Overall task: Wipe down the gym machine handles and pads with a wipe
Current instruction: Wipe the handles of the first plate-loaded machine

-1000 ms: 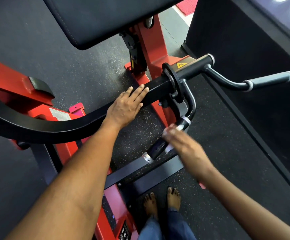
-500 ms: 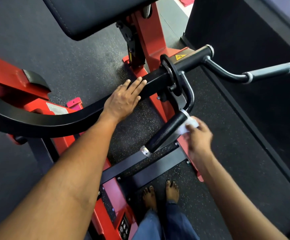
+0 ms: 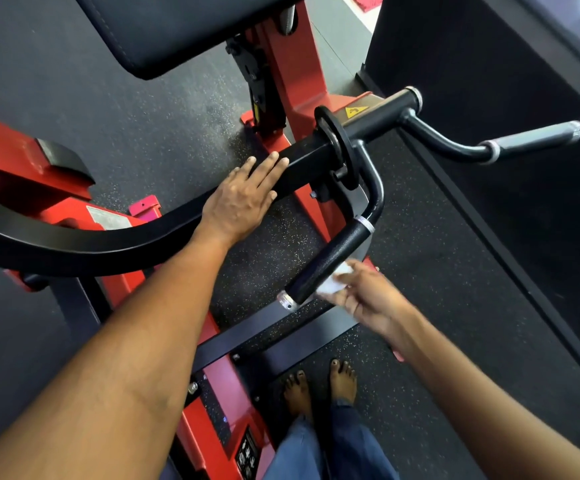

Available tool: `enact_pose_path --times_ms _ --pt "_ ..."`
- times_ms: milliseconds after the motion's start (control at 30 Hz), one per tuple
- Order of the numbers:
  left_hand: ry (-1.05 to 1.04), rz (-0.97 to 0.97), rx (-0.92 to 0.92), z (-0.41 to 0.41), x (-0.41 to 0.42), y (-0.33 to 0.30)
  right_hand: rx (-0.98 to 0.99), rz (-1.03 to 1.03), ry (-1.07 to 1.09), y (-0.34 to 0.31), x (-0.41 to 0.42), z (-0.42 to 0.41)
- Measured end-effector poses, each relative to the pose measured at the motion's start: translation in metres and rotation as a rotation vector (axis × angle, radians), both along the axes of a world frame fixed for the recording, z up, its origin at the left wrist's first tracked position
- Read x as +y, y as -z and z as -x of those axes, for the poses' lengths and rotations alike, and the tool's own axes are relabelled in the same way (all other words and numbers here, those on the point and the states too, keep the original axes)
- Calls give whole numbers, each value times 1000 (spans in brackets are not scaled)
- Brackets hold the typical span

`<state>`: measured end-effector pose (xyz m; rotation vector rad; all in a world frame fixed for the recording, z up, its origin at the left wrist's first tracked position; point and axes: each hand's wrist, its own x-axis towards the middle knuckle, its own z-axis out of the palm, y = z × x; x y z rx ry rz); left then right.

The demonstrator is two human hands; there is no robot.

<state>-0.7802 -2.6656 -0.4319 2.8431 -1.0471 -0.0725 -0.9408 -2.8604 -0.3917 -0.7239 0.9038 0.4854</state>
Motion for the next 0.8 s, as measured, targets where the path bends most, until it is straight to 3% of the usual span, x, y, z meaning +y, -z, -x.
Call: enact_pose_path --times_ms 133,233,300,367,400,433,500,567,633,667,800 --pt "25 -5 -63 0 -1 3 -28 93 343 10 -29 -24" --pt "71 -53 -130 -1 0 7 12 47 38 14 -2 2" --pt "68 -60 -139 -1 1 8 25 82 16 4 3 8" --pt "68 -54 -156 -1 0 9 -39 281 219 -2 -8 -1" --pt "69 -51 -164 -1 -1 9 -82 517 269 -5 -16 -4" --pt "70 -48 -168 -2 -2 8 -128 806 209 -7 -19 -5" --pt "70 -40 -174 -2 -2 9 -375 1300 -171 -10 -8 10" --pt "74 -33 -185 -2 0 9 -754 1518 -759 -10 15 29" --pt "69 -35 -190 -3 0 9 -1131 1483 -1188 -4 24 35" --pt "69 -36 -189 -2 -1 9 -1260 1573 -1224 4 14 26" --pt "66 -30 -199 -3 -2 11 -825 1774 -871 2 -13 -12"
